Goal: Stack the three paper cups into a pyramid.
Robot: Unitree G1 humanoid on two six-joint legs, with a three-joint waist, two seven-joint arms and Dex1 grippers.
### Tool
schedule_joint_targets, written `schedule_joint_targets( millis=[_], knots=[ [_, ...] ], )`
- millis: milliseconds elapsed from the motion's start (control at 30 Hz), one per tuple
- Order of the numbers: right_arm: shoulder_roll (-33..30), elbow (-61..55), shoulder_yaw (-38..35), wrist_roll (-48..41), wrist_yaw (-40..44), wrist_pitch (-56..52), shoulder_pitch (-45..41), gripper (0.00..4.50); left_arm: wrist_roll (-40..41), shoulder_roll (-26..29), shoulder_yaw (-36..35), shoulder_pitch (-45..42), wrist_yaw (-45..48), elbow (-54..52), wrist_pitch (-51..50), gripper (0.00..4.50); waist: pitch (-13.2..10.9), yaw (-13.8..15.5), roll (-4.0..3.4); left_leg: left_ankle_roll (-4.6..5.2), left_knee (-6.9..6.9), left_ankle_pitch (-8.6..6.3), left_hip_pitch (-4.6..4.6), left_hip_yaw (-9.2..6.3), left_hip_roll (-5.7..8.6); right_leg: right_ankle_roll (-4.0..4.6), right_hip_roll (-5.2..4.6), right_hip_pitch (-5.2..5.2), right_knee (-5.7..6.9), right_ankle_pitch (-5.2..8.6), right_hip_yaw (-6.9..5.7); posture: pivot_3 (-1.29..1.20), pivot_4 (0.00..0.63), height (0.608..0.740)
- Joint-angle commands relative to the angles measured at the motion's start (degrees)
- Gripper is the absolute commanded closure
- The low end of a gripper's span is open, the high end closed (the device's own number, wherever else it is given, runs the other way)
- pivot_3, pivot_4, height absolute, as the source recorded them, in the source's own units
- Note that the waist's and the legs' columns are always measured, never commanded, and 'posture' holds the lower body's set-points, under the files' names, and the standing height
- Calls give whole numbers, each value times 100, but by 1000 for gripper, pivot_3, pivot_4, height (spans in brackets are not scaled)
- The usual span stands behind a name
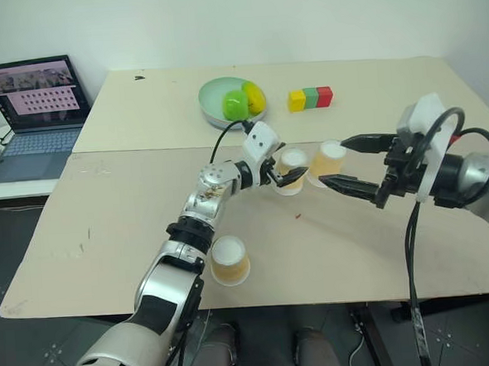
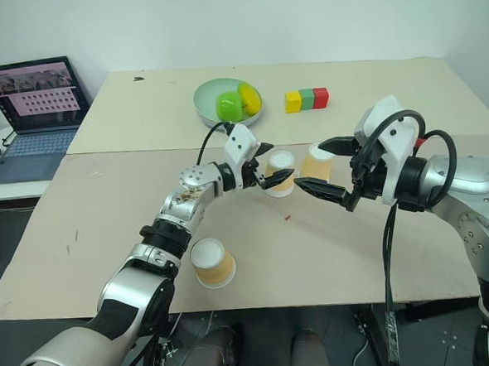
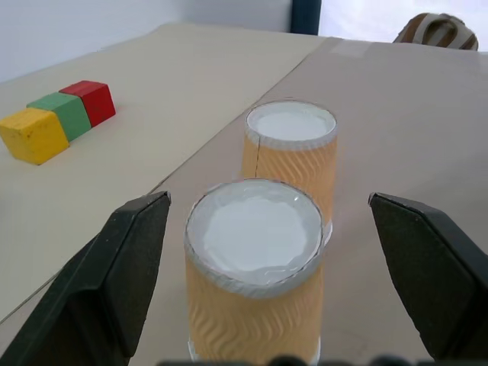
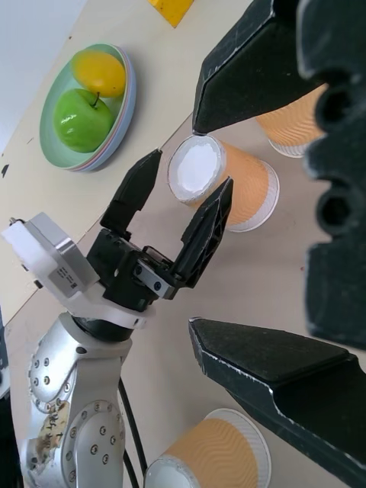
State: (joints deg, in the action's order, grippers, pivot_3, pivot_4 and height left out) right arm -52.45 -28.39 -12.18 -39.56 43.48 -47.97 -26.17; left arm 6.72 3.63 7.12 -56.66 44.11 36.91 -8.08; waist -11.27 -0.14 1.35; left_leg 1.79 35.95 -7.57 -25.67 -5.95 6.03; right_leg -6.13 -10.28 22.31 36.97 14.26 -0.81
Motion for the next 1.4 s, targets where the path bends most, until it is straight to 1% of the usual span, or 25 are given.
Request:
schedule_joint_targets(
  millis=[33, 133, 233, 300, 367, 433, 500, 567, 800, 867, 1067, 1267, 1400],
  knots=[
    [-74, -18, -109, -24, 42, 97, -149, 0, 367, 120, -206, -187, 139, -936, -534, 66, 0, -15, 0, 0, 0, 0, 0, 0, 0, 0, 0, 0, 0, 0, 0, 0, 150, 740],
    [-72, 22, -81, -3, 79, 127, -170, 0, 666, 322, -315, -151, 247, -1686, -1145, 66, 0, -60, 0, 0, 0, 0, 0, -1, 0, 0, 0, 1, 0, 0, 0, 0, 150, 740],
    [-82, 85, -43, 44, 140, 181, -164, 0, 989, 780, -371, 136, 480, -2627, -1829, 66, 0, -99, -1, 0, -1, 0, 0, -1, -1, 0, 1, 2, 1, 0, 1, 0, 150, 740],
    [-76, 160, -7, 88, 209, 238, -177, 0, 1325, 1444, -418, 589, 896, -3523, -2396, 66, 1, -147, -2, 0, -2, 0, 3, 0, -2, 0, 3, 2, 3, 1, 5, 0, 150, 740],
    [-60, 234, 42, 139, 271, 301, -190, 0, 1605, 1980, -498, 952, 1153, -4129, -2757, 66, 2, -222, -3, 0, -6, 0, 8, 1, -4, 1, 4, 2, 6, 0, 9, 0, 150, 740],
    [42, 406, 224, 244, 363, 441, -256, 0, 2061, 2549, -853, 1420, 1319, -4644, -3265, 66, 2, -238, -4, 0, -5, 0, 8, 0, -5, 2, 6, 5, 10, 0, 9, 0, 150, 740],
    [167, 603, 414, 332, 454, 579, -365, 0, 2270, 2969, -1087, 1824, 1375, -5038, -3427, 66, 2, -243, -4, -1, -4, 0, 10, 0, -9, 2, 7, 3, 10, 0, 11, 0, 150, 740],
    [244, 790, 549, 421, 567, 700, -462, 0, 2415, 3217, -1168, 2008, 1353, -5285, -3567, 66, 2, -207, -4, -1, -3, 1, 10, -1, -11, 3, 8, 4, 9, 0, 9, 0, 150, 740],
    [519, 1492, 994, 773, 940, 1147, -815, 0, 3500, 3875, -1635, 2880, 1399, -6580, -4301, 66, 1, -76, -4, -2, -5, -1, 10, -6, -8, 5, 8, 20, -3, -1, 9, 0, 150, 740],
    [594, 1668, 1087, 863, 1033, 1237, -915, 0, 3610, 4034, -1689, 3104, 1377, -6778, -4316, 66, 1, -71, -4, -2, -7, 0, 10, -5, -8, 7, 8, 19, 1, -2, 13, 0, 150, 740],
    [656, 1906, 1164, 1008, 1274, 1343, -1013, 0, 3361, 4406, -1549, 3737, 1408, -7115, -3846, 66, 1, -67, -4, -3, -8, 0, 11, -2, -10, 10, 9, 19, 2, -2, 16, 0, 150, 740],
    [558, 1902, 1066, 1048, 1424, 1288, -940, 0, 2908, 4587, -1207, 4300, 1559, -7278, -3149, 66, 2, -53, -4, -6, -11, -2, 11, -1, -10, 13, 9, 29, -1, -1, 16, 0, 150, 740],
    [365, 1685, 888, 904, 1554, 1132, -770, 0, 2603, 4576, -987, 4420, 1583, -7169, -2713, 66, 1, -47, -4, -27, -14, -15, 10, 0, -12, 15, 8, 32, -2, -1, 17, 0, 150, 740]
  ],
)
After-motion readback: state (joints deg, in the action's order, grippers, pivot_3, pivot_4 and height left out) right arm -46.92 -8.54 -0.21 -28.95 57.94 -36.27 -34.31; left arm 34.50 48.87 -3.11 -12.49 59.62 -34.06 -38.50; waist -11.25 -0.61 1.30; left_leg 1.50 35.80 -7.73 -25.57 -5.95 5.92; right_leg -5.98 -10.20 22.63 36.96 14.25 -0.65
